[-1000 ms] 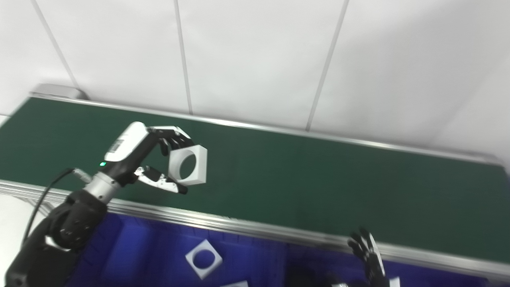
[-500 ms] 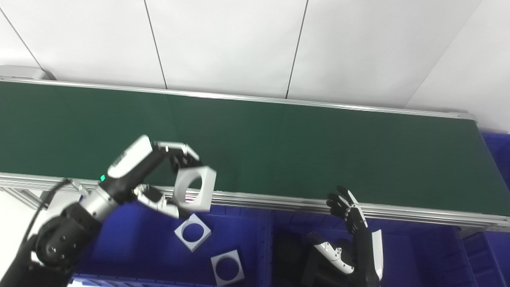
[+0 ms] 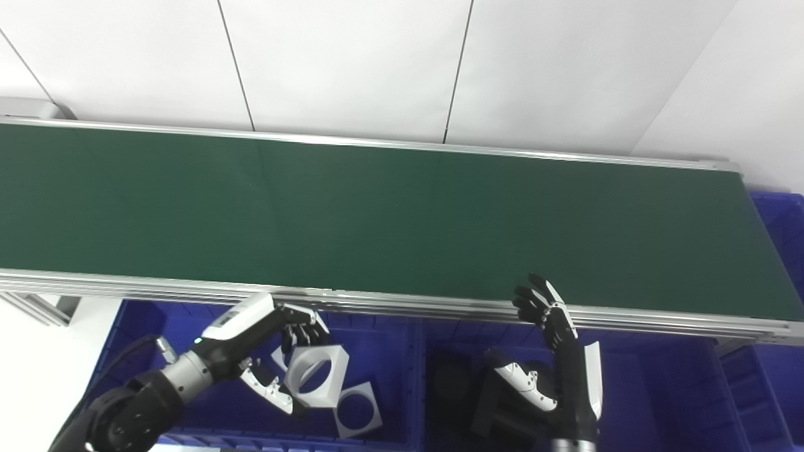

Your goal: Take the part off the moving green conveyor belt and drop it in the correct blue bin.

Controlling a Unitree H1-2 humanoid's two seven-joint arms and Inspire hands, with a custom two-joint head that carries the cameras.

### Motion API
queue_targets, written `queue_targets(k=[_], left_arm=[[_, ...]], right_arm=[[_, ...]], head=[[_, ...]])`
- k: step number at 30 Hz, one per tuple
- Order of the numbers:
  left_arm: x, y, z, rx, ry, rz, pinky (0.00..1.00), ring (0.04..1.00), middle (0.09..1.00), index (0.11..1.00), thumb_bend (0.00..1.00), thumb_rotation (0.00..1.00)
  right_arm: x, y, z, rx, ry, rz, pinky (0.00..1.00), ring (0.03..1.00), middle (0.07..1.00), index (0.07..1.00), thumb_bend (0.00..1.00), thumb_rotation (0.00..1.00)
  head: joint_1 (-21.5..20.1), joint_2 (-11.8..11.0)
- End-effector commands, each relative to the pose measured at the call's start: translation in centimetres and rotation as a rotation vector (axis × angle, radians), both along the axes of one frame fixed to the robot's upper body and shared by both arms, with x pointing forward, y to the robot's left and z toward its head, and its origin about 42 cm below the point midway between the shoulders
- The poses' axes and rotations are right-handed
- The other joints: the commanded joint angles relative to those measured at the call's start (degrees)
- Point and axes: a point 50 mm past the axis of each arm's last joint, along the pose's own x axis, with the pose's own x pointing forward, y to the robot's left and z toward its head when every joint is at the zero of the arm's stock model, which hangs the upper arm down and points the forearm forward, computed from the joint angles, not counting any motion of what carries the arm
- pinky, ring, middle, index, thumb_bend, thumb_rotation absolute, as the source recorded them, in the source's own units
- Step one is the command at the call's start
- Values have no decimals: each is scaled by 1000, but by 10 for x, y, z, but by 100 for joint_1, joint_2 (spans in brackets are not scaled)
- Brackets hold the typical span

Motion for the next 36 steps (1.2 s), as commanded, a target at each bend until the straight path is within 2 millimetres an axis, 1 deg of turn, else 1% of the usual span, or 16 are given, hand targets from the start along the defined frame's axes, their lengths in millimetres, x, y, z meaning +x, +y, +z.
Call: queue_targets(k=[1, 4, 7, 8, 10, 11, 12, 14, 15, 16, 18, 22, 26, 29, 32, 36], left_arm=[[12, -2, 5, 13, -26, -4, 449, 430, 469, 527, 497, 0], [14, -8, -6, 50, -7, -10, 457, 430, 470, 532, 497, 0], [13, -10, -10, 116, -7, -14, 500, 439, 515, 500, 499, 0], [13, -9, -10, 151, -3, -23, 573, 600, 598, 574, 563, 36], [12, -7, -7, 199, 5, -31, 626, 681, 695, 676, 630, 82], [12, -5, -6, 213, 9, -31, 658, 721, 739, 732, 675, 191], [12, -4, -5, 224, 11, -31, 669, 735, 754, 750, 691, 229], [11, -1, -2, 236, 12, -26, 680, 778, 812, 802, 776, 381], [9, 2, 1, 229, 12, -20, 683, 794, 843, 828, 829, 439], [7, 4, 3, 208, 13, -11, 683, 796, 848, 832, 838, 447], [2, 6, 8, 143, 19, 9, 696, 819, 883, 863, 910, 490], [-11, 2, 17, -99, 25, 52, 719, 832, 880, 867, 981, 464], [-19, -12, 19, -392, 23, 54, 765, 834, 857, 851, 957, 444], [-23, -31, 22, -594, 0, 64, 780, 838, 855, 847, 933, 435], [-25, -41, 23, -696, -6, 74, 785, 837, 849, 837, 905, 428], [-28, -53, 21, -781, -6, 128, 774, 816, 833, 834, 915, 438]], right_arm=[[1, 2, 11, 5, -77, 12, 710, 750, 787, 869, 851, 597], [1, 4, 12, 17, -81, 14, 714, 746, 783, 863, 854, 580], [0, 5, 12, 18, -77, 19, 708, 751, 794, 866, 848, 580], [0, 6, 13, 17, -76, 18, 712, 752, 795, 865, 853, 580], [0, 7, 13, 18, -76, 20, 715, 753, 796, 865, 857, 583], [0, 8, 13, 19, -76, 22, 720, 756, 796, 866, 858, 582], [0, 9, 13, 19, -76, 23, 722, 757, 796, 867, 859, 582], [-1, 10, 13, 18, -76, 23, 714, 755, 793, 865, 867, 586], [-1, 11, 13, 13, -78, 22, 709, 753, 791, 865, 866, 586], [-1, 12, 13, 12, -79, 21, 708, 753, 791, 865, 866, 586], [-2, 13, 14, 4, -81, 18, 703, 749, 792, 866, 863, 584], [-6, 16, 15, -7, -83, 15, 697, 746, 796, 863, 863, 583], [-9, 18, 15, -21, -82, 19, 693, 743, 798, 856, 869, 588], [-12, 18, 15, -24, -77, 26, 688, 739, 801, 858, 877, 591], [-13, 19, 15, -23, -76, 30, 695, 744, 805, 859, 878, 590], [-19, 21, 17, -16, -64, 26, 702, 751, 809, 870, 876, 585]], head=[[7, 0], [-30, 9], [-95, 19], [-150, 19], [-207, 6], [-207, 6], [-254, 0], [-319, -17], [-352, -20], [-394, -18], [-486, -36], [-678, -63], [-804, -95], [-882, -124], [-916, -136], [-1034, -125]])
